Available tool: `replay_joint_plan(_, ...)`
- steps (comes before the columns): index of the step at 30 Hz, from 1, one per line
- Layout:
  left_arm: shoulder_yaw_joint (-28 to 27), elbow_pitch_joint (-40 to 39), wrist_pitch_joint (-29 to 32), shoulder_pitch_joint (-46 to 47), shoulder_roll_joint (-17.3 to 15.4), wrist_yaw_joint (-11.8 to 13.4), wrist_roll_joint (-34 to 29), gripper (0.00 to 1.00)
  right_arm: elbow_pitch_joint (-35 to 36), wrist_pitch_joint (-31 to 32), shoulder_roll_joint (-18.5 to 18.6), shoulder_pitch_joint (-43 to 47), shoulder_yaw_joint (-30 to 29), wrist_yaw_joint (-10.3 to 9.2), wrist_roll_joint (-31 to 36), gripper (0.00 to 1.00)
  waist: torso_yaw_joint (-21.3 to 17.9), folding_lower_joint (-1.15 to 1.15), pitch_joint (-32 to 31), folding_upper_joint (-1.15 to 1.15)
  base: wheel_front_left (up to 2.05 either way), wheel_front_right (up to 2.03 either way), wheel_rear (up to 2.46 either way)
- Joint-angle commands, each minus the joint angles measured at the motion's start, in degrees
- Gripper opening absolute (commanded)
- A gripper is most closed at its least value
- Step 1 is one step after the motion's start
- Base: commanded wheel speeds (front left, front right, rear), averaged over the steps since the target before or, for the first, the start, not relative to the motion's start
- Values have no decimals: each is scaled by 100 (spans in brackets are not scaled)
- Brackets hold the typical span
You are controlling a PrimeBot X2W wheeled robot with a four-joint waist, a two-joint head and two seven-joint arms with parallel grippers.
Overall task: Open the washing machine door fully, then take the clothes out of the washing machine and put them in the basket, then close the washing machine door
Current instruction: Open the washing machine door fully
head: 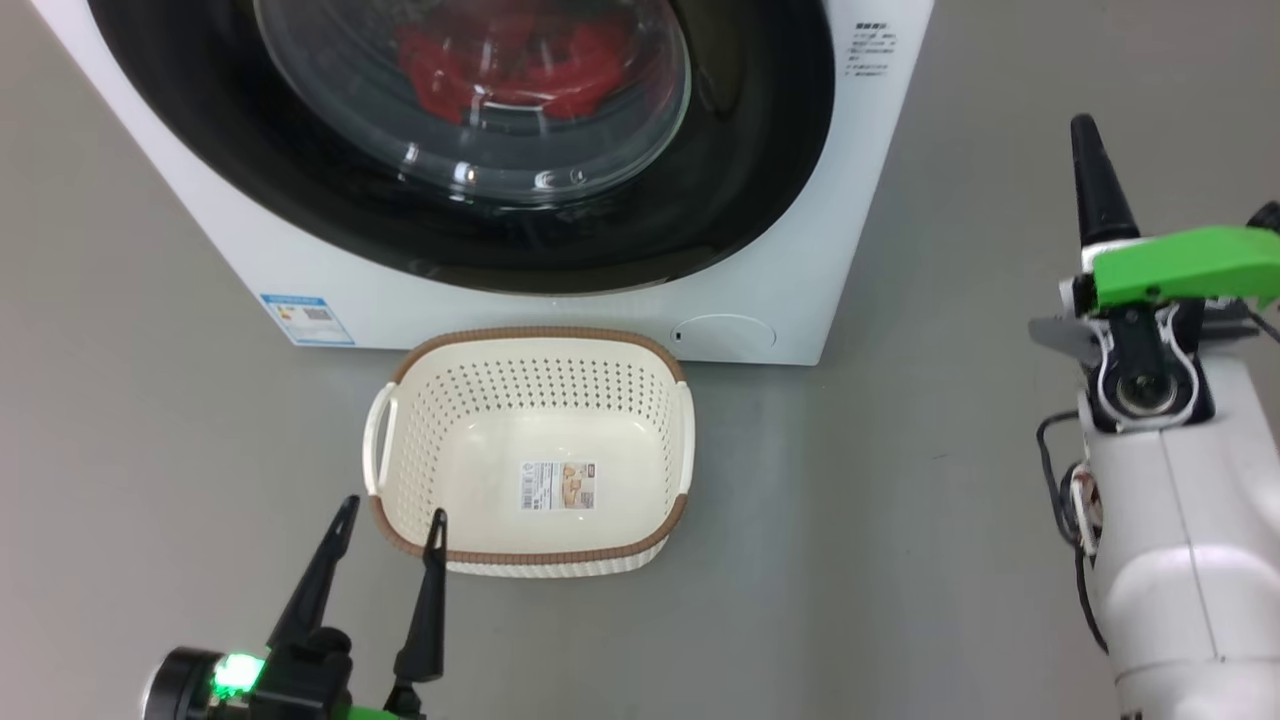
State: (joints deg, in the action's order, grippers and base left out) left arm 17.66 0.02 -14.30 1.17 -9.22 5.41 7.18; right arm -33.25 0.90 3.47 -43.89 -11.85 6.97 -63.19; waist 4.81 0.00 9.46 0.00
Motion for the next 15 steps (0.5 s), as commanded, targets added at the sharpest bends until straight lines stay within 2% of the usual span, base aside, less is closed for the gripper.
replay_joint_plan(1, -155, -164, -70, 251, -54, -32, -31, 100, -20, 119, -35, -345, 62, 52, -97, 0, 94, 0, 109, 0, 0, 0, 0)
replay_joint_plan(10, -41, -200, -70, 485, 33, -131, -46, 100, -1136, 782, 136, -1415, -266, 52, -431, 0, 303, 0, 457, 0, 0, 0, 0)
replay_joint_plan(15, 18, -242, -70, 635, 98, -169, -82, 100, -1745, 1029, 369, -2023, -295, 52, -310, 0, 437, 0, 697, 0, 0, 0, 0)
